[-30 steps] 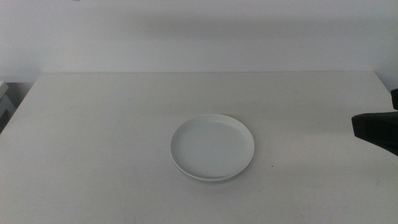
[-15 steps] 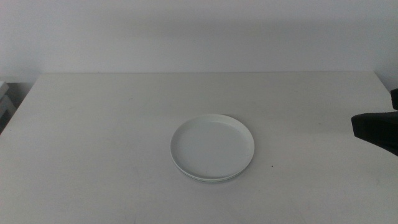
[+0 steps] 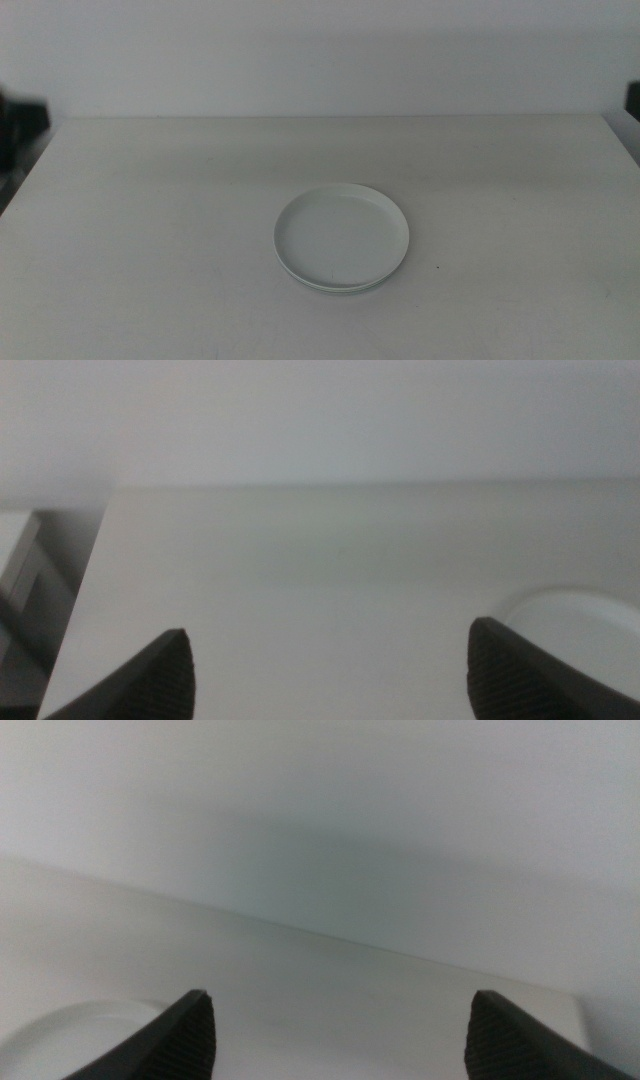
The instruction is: Stack the three bowls on top of each other.
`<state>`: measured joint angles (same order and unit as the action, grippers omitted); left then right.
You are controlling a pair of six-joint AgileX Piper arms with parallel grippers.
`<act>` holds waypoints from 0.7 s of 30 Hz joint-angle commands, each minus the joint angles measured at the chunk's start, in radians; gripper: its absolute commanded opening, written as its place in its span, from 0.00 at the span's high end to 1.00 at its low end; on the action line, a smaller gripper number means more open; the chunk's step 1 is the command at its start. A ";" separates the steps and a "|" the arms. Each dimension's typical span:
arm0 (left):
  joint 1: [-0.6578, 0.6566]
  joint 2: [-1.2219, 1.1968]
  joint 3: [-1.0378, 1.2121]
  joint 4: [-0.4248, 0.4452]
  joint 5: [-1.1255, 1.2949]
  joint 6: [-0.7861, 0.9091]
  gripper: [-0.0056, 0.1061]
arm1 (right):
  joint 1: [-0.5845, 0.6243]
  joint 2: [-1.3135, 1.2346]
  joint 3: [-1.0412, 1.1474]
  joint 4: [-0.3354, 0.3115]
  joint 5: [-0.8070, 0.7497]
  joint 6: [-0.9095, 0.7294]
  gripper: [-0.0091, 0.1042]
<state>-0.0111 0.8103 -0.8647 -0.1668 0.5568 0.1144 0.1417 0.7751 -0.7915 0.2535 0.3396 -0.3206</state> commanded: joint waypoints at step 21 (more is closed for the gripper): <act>0.007 -0.762 0.713 -0.014 -0.266 -0.007 0.14 | -0.135 -0.621 0.650 -0.052 -0.210 -0.002 0.34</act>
<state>-0.0045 0.0555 -0.1583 -0.1668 0.3938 0.1144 0.0127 0.1711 -0.1433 0.2099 0.2211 -0.3206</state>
